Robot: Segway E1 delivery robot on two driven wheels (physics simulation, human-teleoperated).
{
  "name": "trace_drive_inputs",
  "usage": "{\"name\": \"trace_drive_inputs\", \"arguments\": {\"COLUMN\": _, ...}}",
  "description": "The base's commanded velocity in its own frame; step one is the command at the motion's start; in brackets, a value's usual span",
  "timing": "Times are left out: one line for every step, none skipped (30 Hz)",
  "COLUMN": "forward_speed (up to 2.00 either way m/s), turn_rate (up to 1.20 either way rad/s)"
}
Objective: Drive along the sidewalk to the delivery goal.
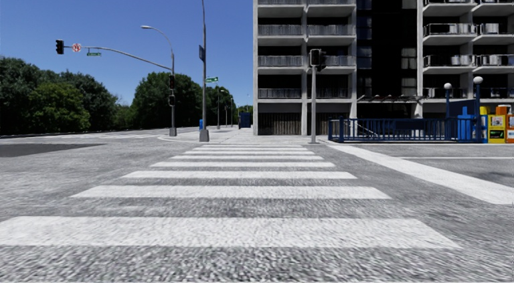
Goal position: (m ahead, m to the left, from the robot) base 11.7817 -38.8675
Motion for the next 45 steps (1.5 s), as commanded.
{"name": "trace_drive_inputs", "arguments": {"forward_speed": 2.0, "turn_rate": 0.0}}
{"name": "trace_drive_inputs", "arguments": {"forward_speed": 2.0, "turn_rate": 0.0}}
{"name": "trace_drive_inputs", "arguments": {"forward_speed": 2.0, "turn_rate": 0.0}}
{"name": "trace_drive_inputs", "arguments": {"forward_speed": 2.0, "turn_rate": 0.0}}
{"name": "trace_drive_inputs", "arguments": {"forward_speed": 2.0, "turn_rate": 0.0}}
{"name": "trace_drive_inputs", "arguments": {"forward_speed": 2.0, "turn_rate": 0.0}}
{"name": "trace_drive_inputs", "arguments": {"forward_speed": 2.0, "turn_rate": 0.0}}
{"name": "trace_drive_inputs", "arguments": {"forward_speed": 2.0, "turn_rate": 0.0}}
{"name": "trace_drive_inputs", "arguments": {"forward_speed": 2.0, "turn_rate": 0.0}}
{"name": "trace_drive_inputs", "arguments": {"forward_speed": 2.0, "turn_rate": 0.0}}
{"name": "trace_drive_inputs", "arguments": {"forward_speed": 2.0, "turn_rate": 0.0}}
{"name": "trace_drive_inputs", "arguments": {"forward_speed": 2.0, "turn_rate": 0.0}}
{"name": "trace_drive_inputs", "arguments": {"forward_speed": 2.0, "turn_rate": 0.0}}
{"name": "trace_drive_inputs", "arguments": {"forward_speed": 2.0, "turn_rate": 0.0}}
{"name": "trace_drive_inputs", "arguments": {"forward_speed": 2.0, "turn_rate": 0.0}}
{"name": "trace_drive_inputs", "arguments": {"forward_speed": 2.0, "turn_rate": 0.0}}
{"name": "trace_drive_inputs", "arguments": {"forward_speed": 2.0, "turn_rate": 0.0}}
{"name": "trace_drive_inputs", "arguments": {"forward_speed": 2.0, "turn_rate": 0.0}}
{"name": "trace_drive_inputs", "arguments": {"forward_speed": 2.0, "turn_rate": 0.0}}
{"name": "trace_drive_inputs", "arguments": {"forward_speed": 2.0, "turn_rate": -0.04}}
{"name": "trace_drive_inputs", "arguments": {"forward_speed": 2.0, "turn_rate": -0.11}}
{"name": "trace_drive_inputs", "arguments": {"forward_speed": 2.0, "turn_rate": -0.15}}
{"name": "trace_drive_inputs", "arguments": {"forward_speed": 2.0, "turn_rate": -0.16}}
{"name": "trace_drive_inputs", "arguments": {"forward_speed": 2.0, "turn_rate": -0.16}}
{"name": "trace_drive_inputs", "arguments": {"forward_speed": 2.0, "turn_rate": -0.16}}
{"name": "trace_drive_inputs", "arguments": {"forward_speed": 2.0, "turn_rate": -0.2}}
{"name": "trace_drive_inputs", "arguments": {"forward_speed": 2.0, "turn_rate": -0.22}}
{"name": "trace_drive_inputs", "arguments": {"forward_speed": 2.0, "turn_rate": -0.22}}
{"name": "trace_drive_inputs", "arguments": {"forward_speed": 2.0, "turn_rate": -0.23}}
{"name": "trace_drive_inputs", "arguments": {"forward_speed": 2.0, "turn_rate": -0.23}}
{"name": "trace_drive_inputs", "arguments": {"forward_speed": 2.0, "turn_rate": -0.23}}
{"name": "trace_drive_inputs", "arguments": {"forward_speed": 2.0, "turn_rate": 0.0}}
{"name": "trace_drive_inputs", "arguments": {"forward_speed": 2.0, "turn_rate": 0.0}}
{"name": "trace_drive_inputs", "arguments": {"forward_speed": 2.0, "turn_rate": 0.0}}
{"name": "trace_drive_inputs", "arguments": {"forward_speed": 2.0, "turn_rate": 0.0}}
{"name": "trace_drive_inputs", "arguments": {"forward_speed": 2.0, "turn_rate": 0.0}}
{"name": "trace_drive_inputs", "arguments": {"forward_speed": 2.0, "turn_rate": 0.0}}
{"name": "trace_drive_inputs", "arguments": {"forward_speed": 2.0, "turn_rate": 0.0}}
{"name": "trace_drive_inputs", "arguments": {"forward_speed": 2.0, "turn_rate": 0.0}}
{"name": "trace_drive_inputs", "arguments": {"forward_speed": 2.0, "turn_rate": 0.0}}
{"name": "trace_drive_inputs", "arguments": {"forward_speed": 2.0, "turn_rate": 0.0}}
{"name": "trace_drive_inputs", "arguments": {"forward_speed": 2.0, "turn_rate": 0.0}}
{"name": "trace_drive_inputs", "arguments": {"forward_speed": 2.0, "turn_rate": 0.0}}
{"name": "trace_drive_inputs", "arguments": {"forward_speed": 2.0, "turn_rate": 0.0}}
{"name": "trace_drive_inputs", "arguments": {"forward_speed": 2.0, "turn_rate": 0.0}}
